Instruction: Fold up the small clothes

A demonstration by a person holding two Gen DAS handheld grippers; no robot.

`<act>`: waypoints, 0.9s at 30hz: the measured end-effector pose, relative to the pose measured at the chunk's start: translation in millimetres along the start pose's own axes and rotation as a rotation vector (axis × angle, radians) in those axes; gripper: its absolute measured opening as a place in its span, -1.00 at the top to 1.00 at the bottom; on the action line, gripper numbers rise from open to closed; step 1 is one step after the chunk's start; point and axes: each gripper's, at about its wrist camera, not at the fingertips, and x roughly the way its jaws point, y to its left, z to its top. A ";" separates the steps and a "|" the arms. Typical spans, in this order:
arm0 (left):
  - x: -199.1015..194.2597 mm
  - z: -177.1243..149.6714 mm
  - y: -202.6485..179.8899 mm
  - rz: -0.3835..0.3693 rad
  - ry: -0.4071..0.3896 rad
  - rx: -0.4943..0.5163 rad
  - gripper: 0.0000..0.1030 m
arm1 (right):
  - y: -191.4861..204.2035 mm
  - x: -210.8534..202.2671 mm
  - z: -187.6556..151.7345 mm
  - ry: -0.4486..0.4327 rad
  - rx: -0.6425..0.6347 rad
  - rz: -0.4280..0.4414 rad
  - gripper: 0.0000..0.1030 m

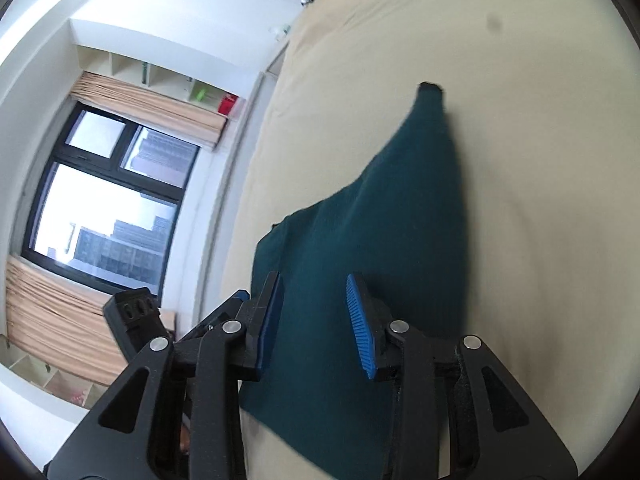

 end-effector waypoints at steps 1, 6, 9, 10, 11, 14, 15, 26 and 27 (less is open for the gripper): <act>6.5 3.1 5.1 0.000 0.005 -0.016 0.15 | -0.3 10.7 6.7 0.010 0.008 0.003 0.37; 18.2 -0.2 10.5 -0.023 -0.017 0.004 0.21 | -16.2 34.9 38.5 -0.010 0.043 -0.031 0.40; 20.6 -4.1 13.2 -0.034 -0.031 0.017 0.21 | -41.8 37.4 55.5 -0.043 0.112 -0.034 0.40; 22.0 -4.1 15.2 -0.044 -0.032 0.011 0.21 | -51.5 39.3 59.7 -0.053 0.145 -0.026 0.41; 23.0 -3.6 17.7 -0.058 -0.032 0.001 0.21 | -60.0 38.5 52.9 -0.071 0.175 -0.012 0.41; 23.7 -3.6 22.5 -0.079 -0.032 -0.009 0.21 | -72.0 35.8 50.0 -0.120 0.194 0.001 0.42; 23.9 -3.7 23.7 -0.085 -0.034 -0.011 0.21 | -73.5 32.3 49.0 -0.135 0.196 -0.007 0.42; -34.0 -24.1 44.9 -0.195 -0.031 -0.177 0.23 | -29.6 -15.0 -3.9 -0.103 0.069 0.117 0.26; -42.5 -31.1 40.5 -0.222 -0.031 -0.170 0.23 | -22.0 -11.5 -16.0 -0.069 0.049 0.142 0.26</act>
